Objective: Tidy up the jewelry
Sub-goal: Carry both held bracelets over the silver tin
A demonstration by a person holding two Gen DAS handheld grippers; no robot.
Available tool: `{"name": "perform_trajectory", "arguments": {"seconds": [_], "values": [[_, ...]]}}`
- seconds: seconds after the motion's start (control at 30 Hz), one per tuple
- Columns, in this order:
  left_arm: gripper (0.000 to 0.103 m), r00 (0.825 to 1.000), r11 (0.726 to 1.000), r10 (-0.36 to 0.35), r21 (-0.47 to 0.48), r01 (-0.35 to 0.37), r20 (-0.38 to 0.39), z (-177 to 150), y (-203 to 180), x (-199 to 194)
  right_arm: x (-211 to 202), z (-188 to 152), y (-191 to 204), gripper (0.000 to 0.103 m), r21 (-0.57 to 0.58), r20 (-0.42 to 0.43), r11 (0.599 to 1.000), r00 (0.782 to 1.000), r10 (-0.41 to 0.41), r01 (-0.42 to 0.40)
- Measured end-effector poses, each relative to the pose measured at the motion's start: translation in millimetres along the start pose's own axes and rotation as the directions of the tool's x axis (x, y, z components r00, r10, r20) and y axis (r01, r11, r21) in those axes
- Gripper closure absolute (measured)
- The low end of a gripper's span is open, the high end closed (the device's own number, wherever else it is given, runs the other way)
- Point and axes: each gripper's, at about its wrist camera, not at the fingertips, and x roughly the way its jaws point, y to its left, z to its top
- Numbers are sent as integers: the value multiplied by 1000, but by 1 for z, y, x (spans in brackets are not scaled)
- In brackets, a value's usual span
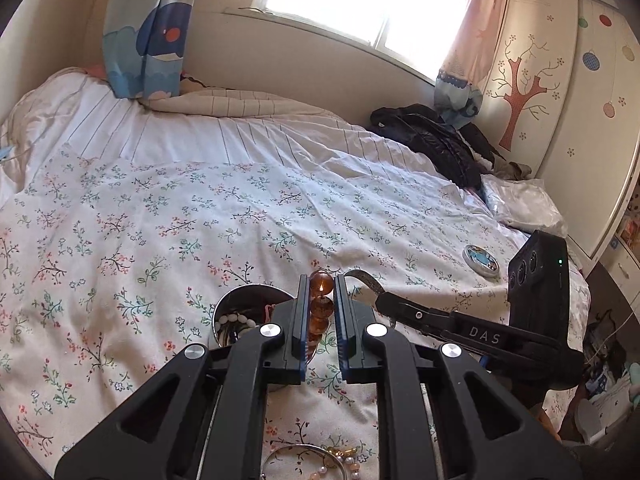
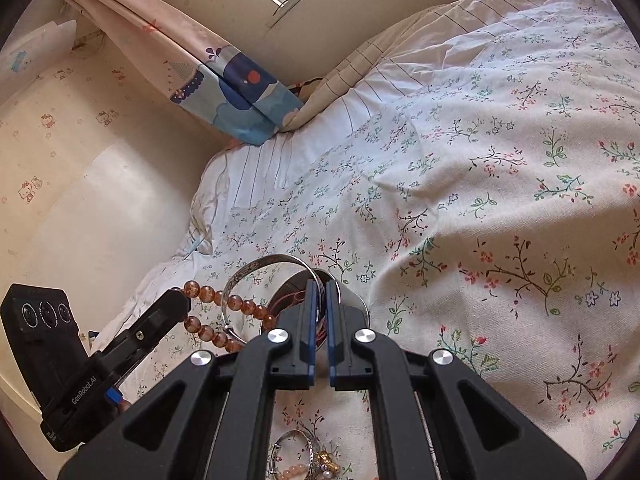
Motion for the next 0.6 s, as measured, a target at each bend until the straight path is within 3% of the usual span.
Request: {"name": "perform_trajectory", "arguments": {"seconds": [0.3, 0.6], "values": [[92, 1000, 999, -1, -38, 1, -23, 6, 11, 22, 11, 3, 1, 98, -19, -16, 1000, 1000, -20, 19], [92, 996, 995, 41, -88, -49, -85, 0, 31, 47, 27, 3, 5, 98, -48, -45, 997, 997, -56, 54]]}}
